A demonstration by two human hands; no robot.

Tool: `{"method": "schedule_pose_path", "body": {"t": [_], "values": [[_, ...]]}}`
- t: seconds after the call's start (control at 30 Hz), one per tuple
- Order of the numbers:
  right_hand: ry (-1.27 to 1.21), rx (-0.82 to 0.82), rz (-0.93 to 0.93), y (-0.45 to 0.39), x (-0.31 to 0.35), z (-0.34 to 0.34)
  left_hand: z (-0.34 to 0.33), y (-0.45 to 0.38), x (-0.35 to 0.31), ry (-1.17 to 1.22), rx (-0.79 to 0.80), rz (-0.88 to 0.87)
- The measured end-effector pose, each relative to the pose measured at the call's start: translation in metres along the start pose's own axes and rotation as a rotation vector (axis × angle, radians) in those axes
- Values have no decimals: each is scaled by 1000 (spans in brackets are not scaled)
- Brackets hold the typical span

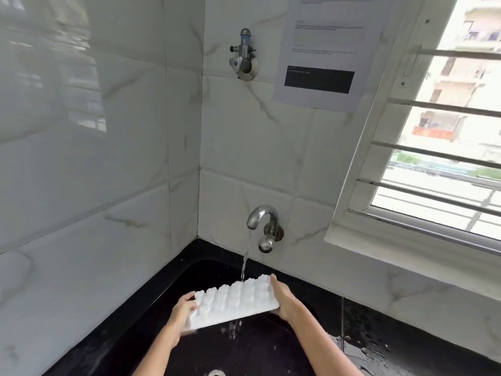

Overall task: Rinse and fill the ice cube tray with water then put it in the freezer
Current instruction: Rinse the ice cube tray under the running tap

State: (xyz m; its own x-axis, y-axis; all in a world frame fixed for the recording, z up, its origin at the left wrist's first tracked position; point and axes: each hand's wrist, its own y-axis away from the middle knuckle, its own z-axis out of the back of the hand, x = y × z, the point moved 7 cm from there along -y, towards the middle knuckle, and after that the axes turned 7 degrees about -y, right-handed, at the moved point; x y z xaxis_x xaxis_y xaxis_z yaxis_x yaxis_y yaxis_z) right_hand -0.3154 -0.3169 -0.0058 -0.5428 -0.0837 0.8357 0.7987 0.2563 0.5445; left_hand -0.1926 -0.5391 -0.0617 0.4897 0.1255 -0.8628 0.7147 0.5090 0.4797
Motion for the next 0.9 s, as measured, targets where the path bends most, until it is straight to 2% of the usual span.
{"method": "schedule_pose_path", "body": {"t": [0.07, 0.17, 0.23, 0.33, 0.4, 0.47, 0.57, 0.67, 0.77, 0.83, 0.9], "values": [[68, -56, 108, -2, 10, -11, -12, -6, -6, -262, -83, 31], [181, -160, 266, 5, 17, -33, -63, 6, -43, -467, -139, 27], [237, -222, 331, 9, 21, -34, -107, 22, -76, -552, -87, -78], [86, -230, 366, 5, 30, -18, -141, 21, -109, -682, -54, -283], [100, -252, 406, 8, 41, -5, -143, 8, -112, -685, -22, -390], [148, -235, 464, 10, 48, -1, -131, -8, -112, -602, -57, -400], [166, -160, 495, 11, 50, -5, -103, -26, -104, -597, -219, -237], [180, -224, 493, 5, 51, -4, -107, -23, -103, -668, -243, -102], [111, -295, 427, -4, 45, 2, -146, 9, -121, -632, -141, -235], [21, -280, 388, -10, 40, 5, -160, 19, -128, -664, -93, -346], [70, -274, 412, -4, 48, 7, -148, 8, -123, -632, -83, -322]]}}
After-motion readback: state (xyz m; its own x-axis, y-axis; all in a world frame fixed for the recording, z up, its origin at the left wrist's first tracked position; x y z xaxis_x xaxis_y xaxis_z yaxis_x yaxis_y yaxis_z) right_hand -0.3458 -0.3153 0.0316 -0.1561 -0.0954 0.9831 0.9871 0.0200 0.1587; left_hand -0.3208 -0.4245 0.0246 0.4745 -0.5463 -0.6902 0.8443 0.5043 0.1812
